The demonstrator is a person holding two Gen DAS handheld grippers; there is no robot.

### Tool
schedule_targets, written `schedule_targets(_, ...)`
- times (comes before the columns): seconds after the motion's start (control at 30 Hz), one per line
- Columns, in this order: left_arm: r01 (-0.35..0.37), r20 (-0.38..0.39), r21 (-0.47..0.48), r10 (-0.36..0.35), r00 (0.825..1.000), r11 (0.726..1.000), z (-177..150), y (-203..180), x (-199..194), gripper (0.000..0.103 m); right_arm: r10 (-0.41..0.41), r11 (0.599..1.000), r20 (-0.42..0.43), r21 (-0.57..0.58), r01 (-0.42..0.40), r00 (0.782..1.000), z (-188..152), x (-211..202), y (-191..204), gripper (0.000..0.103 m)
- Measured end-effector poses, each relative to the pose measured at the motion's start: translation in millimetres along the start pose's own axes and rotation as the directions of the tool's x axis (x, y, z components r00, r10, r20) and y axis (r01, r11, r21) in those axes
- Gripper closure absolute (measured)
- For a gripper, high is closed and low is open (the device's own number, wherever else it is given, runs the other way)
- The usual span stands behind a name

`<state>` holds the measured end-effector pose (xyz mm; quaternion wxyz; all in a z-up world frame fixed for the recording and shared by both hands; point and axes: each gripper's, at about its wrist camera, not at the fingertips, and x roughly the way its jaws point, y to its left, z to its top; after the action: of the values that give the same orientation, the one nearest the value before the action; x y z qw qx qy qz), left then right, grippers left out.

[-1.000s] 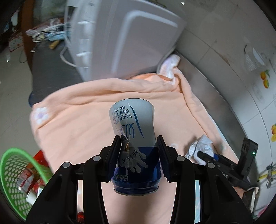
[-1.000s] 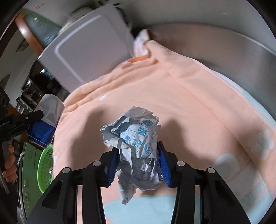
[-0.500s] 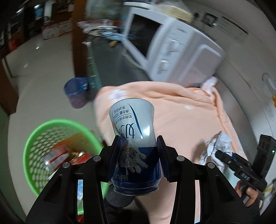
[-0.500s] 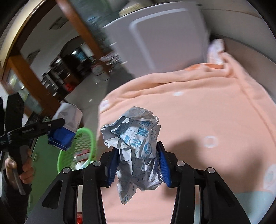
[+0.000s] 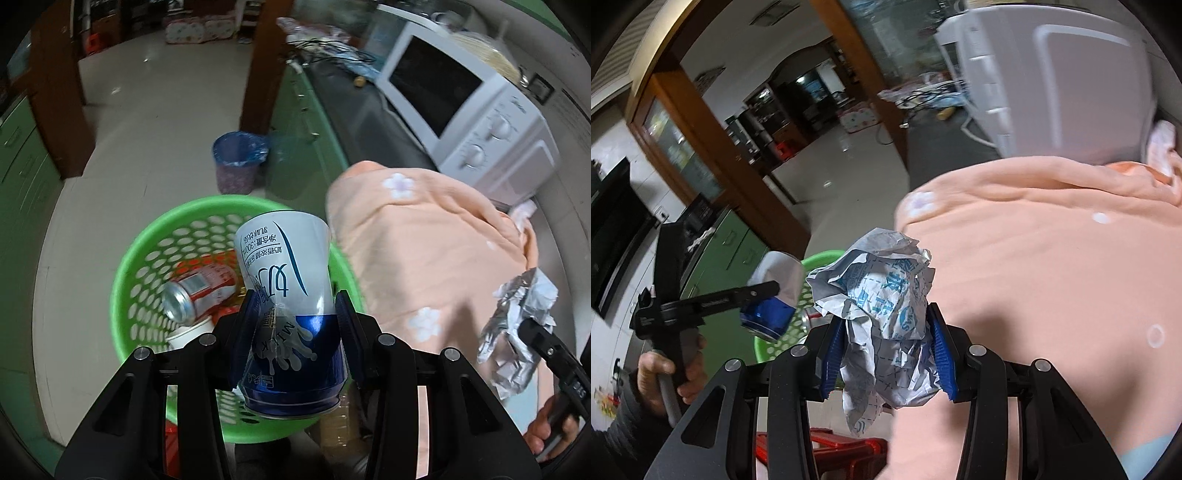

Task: Collect trash
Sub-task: 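Carry the blue-white can and foil over the green wastebasket and open both grippers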

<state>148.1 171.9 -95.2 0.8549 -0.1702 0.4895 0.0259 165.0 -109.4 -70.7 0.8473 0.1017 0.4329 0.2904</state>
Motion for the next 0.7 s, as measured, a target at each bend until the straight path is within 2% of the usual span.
schedule_targets(0.37, -0.047, 0.004, -0.089, 0.048, 0.999, 0.995, -6, 46, -2, 0.059, 0.051, 0.996, -0.053, -0.068, -0.055, 0.997, 11, 43, 46, 0.061)
schedule_targets(0.7, -0.056, 0.008, -0.145, 0.058, 0.998, 0.988, -12, 65, -10, 0.046, 0.072, 0.992, -0.088, -0.093, -0.081, 0.994, 12, 63, 70, 0.061)
